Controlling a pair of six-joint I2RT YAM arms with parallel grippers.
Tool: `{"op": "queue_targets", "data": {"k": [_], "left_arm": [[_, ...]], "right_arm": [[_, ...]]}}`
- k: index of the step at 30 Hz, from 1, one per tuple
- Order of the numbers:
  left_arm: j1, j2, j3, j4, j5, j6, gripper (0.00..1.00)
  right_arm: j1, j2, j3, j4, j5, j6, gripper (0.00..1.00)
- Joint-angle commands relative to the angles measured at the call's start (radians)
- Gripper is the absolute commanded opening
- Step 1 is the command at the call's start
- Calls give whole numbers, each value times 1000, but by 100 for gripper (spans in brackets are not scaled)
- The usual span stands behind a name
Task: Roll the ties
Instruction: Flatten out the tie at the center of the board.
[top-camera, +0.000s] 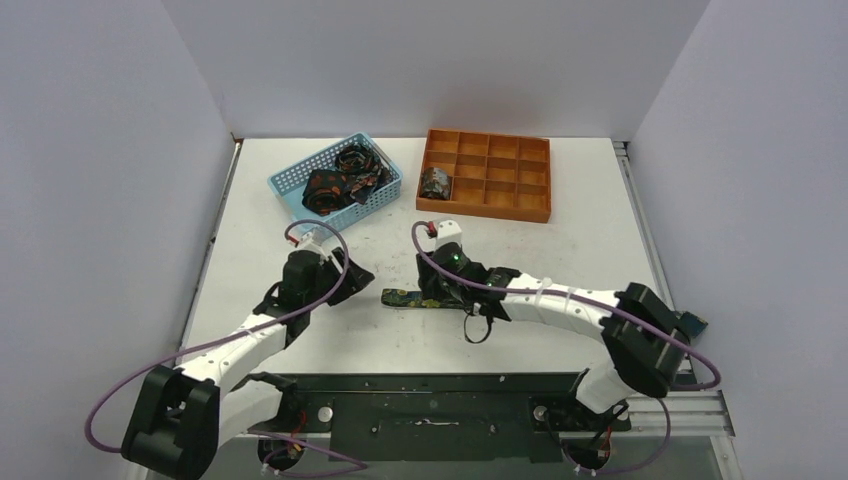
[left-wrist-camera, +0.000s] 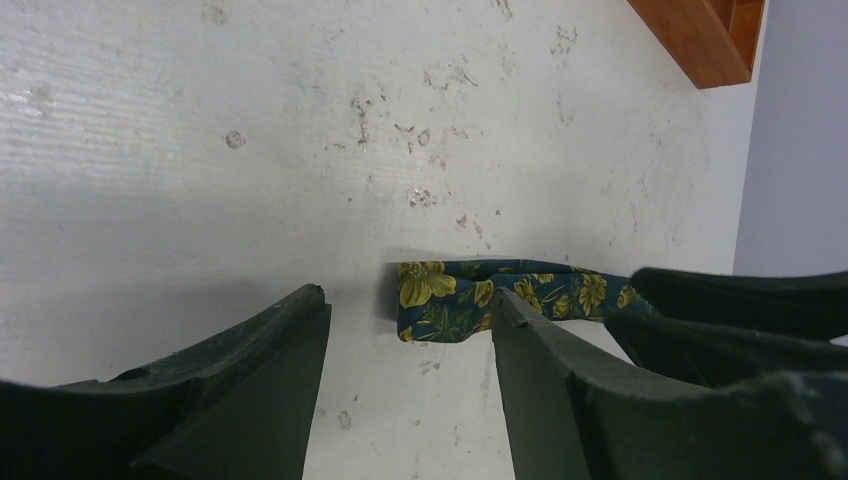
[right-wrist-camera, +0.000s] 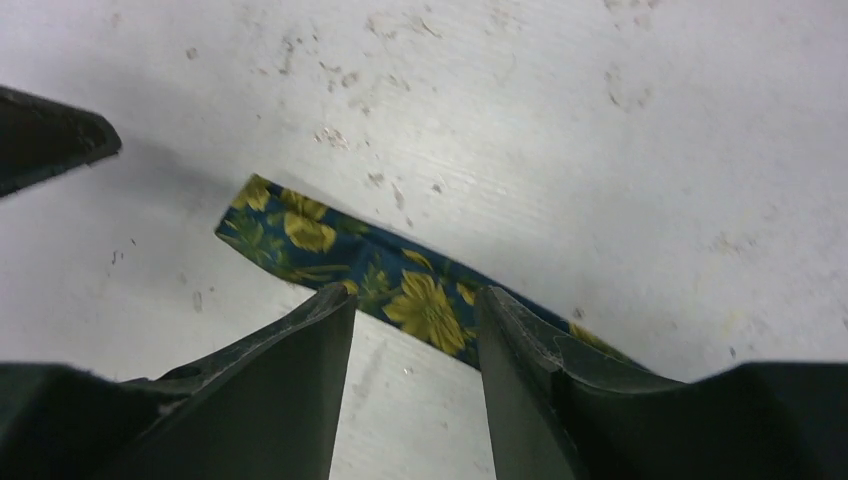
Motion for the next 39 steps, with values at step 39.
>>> {"op": "queue_targets", "data": {"k": [39], "left_arm": [[-123,-565,-272,-154,127,-167,54]], "right_arm": [[203,-15,-114,74,-104,62,19]]}}
